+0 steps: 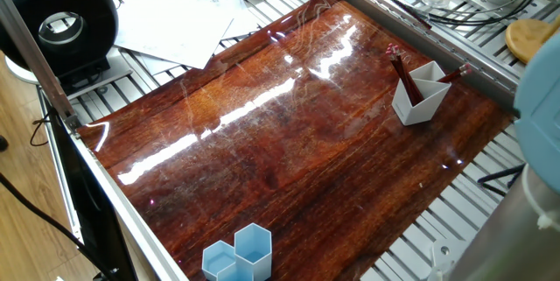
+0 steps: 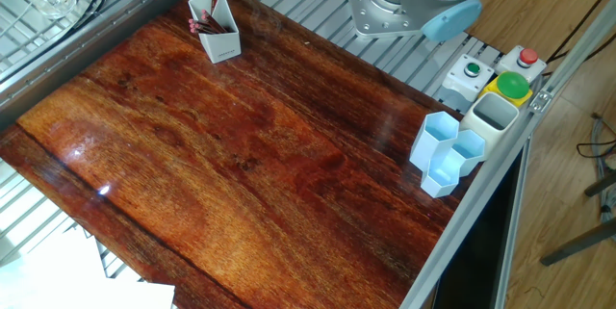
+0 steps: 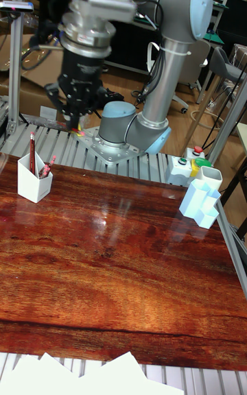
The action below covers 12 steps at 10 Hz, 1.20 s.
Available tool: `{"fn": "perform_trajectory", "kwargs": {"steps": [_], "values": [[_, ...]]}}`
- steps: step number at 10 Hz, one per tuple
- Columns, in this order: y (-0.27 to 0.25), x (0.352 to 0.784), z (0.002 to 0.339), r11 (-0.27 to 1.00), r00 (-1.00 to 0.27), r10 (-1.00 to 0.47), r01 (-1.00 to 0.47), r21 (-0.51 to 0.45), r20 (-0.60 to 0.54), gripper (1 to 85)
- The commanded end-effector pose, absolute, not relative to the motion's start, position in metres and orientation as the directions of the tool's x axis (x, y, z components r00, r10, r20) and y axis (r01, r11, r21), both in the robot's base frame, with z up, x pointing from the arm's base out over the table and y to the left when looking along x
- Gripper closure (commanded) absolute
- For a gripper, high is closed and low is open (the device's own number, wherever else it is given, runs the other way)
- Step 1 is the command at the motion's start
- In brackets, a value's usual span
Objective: Put the pen into the pen holder
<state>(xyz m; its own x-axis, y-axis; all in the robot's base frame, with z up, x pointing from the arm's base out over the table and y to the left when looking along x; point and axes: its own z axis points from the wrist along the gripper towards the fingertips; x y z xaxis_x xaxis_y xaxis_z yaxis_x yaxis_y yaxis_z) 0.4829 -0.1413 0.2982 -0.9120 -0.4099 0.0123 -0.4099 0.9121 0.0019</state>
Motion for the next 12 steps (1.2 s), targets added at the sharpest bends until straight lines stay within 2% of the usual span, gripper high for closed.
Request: {"fn": "perform_trajectory", "kwargs": {"steps": [1,4,7,8,10,12], "values": [[-0.149,0.492,0.299,0.910,-0.907,-0.414,-0.415,0.010,-0.074,84.7],[-0.164,0.486,0.298,0.929,-0.928,-0.370,-0.369,-0.032,-0.031,84.7],[-0.175,0.506,0.300,0.937,-0.935,-0.343,-0.335,-0.098,-0.088,84.7],[-0.173,0.498,0.299,0.943,-0.942,-0.329,-0.324,-0.078,-0.064,84.7],[-0.150,0.500,0.302,0.952,-0.944,-0.298,-0.304,0.020,-0.143,84.7],[-0.165,0.493,0.300,0.955,-0.937,-0.290,-0.296,0.001,-0.197,84.7]]}}
